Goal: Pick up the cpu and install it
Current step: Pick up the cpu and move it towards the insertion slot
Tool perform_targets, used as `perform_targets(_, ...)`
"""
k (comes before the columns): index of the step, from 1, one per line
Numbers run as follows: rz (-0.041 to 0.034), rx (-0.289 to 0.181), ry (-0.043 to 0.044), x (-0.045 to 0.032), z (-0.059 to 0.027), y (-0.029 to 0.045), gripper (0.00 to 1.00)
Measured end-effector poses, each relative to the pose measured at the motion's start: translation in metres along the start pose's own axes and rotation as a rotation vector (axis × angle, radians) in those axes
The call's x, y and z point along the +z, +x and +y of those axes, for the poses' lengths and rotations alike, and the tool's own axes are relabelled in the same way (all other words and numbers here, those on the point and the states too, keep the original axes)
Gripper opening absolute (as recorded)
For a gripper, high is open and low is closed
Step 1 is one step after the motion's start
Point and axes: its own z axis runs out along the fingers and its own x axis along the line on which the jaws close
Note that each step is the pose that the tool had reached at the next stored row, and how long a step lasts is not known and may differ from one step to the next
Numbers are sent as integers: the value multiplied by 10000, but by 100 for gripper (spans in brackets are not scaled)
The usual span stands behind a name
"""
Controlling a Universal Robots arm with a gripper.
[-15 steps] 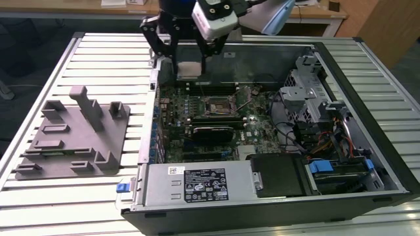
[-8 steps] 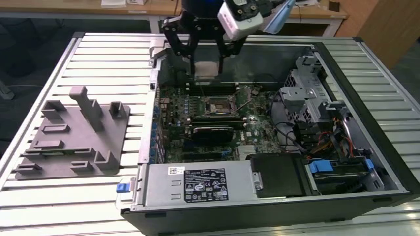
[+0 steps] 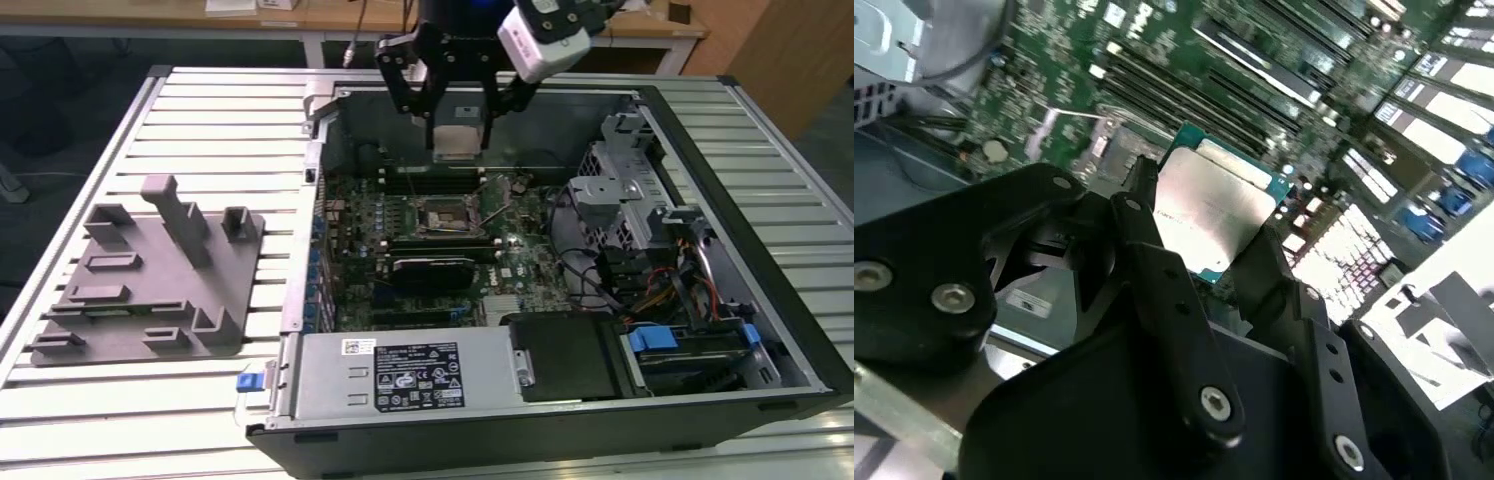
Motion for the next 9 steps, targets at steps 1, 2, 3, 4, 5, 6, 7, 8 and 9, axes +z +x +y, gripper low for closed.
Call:
perform_targets(1, 0, -2, 0, 1, 0, -33, 55)
perform_targets(2, 0, -2, 0, 1, 0, -48, 55)
perform_targets(3, 0, -3, 0, 1, 0, -49, 55)
perform_targets(4, 0, -1, 0, 1, 0, -49, 55)
perform_targets(5, 0, 0, 1, 1, 1, -50, 55)
perform_targets(6, 0, -1, 0, 1, 5, -51, 55)
perform_targets(7, 0, -2, 0, 2, 11, -52, 55)
perform_targets(8, 0, -1, 0, 4, 31, -55, 55)
perform_targets(9, 0, -2, 0, 6, 43, -56, 55)
